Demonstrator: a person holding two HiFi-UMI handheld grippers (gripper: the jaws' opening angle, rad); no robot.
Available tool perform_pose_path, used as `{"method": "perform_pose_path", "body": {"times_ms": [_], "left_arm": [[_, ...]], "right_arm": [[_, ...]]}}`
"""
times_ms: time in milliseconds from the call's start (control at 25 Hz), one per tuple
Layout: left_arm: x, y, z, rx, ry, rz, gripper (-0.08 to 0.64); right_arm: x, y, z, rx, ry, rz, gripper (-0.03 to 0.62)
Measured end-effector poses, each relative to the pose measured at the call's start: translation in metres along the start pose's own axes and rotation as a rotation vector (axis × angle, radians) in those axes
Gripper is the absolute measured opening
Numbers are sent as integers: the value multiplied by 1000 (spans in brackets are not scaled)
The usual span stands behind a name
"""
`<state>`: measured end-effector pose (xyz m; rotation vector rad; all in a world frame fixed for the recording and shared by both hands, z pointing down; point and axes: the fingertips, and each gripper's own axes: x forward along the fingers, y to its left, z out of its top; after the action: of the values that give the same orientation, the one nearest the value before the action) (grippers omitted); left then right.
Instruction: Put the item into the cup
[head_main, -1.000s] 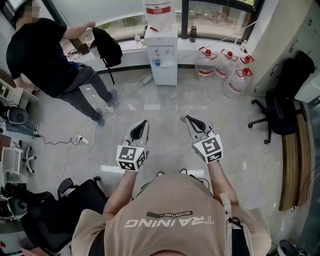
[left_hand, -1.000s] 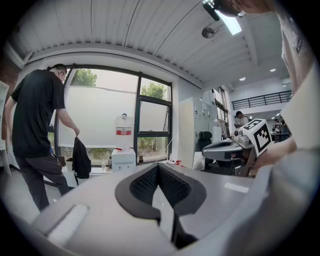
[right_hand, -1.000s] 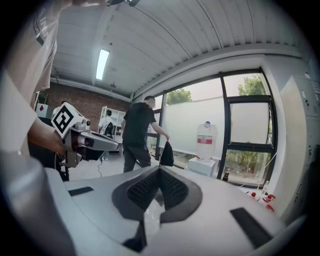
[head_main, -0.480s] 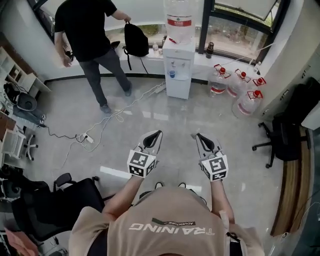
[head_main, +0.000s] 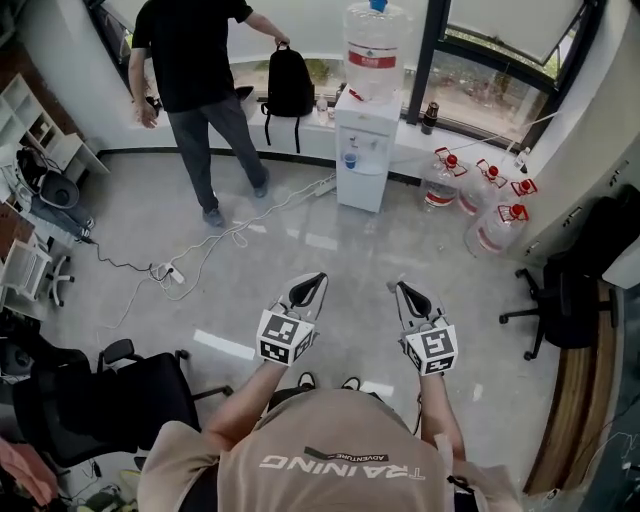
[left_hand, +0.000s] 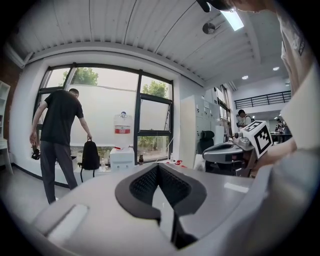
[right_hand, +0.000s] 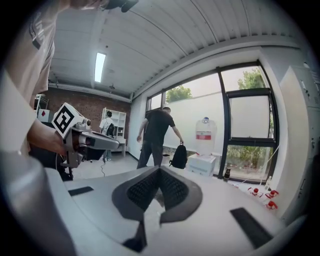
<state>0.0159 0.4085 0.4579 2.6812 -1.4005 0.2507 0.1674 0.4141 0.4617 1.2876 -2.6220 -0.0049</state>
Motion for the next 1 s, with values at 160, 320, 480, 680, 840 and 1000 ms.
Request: {"method": "perform_pose_path", "body": {"times_ms": [160, 320, 480, 680, 840, 1000], "left_arm": [[6, 6, 6, 2, -2, 31, 6], [9, 13, 3, -20, 5, 68, 8], [12, 20, -1, -32, 8, 83, 8], [22, 43, 0, -34, 6, 78, 8], [33, 74, 4, -17, -1, 57, 8], [45, 103, 8, -13, -4, 32, 8]], "right_arm": [[7, -11, 5, 4, -14, 5, 11], [14, -16, 6, 5, -17, 20, 11], [27, -17, 3, 3, -10, 40, 11], [50, -19, 6, 3, -4, 30, 11], [76, -24, 12, 9, -5, -6, 11], [101, -25, 21, 8, -4, -33, 11]]}}
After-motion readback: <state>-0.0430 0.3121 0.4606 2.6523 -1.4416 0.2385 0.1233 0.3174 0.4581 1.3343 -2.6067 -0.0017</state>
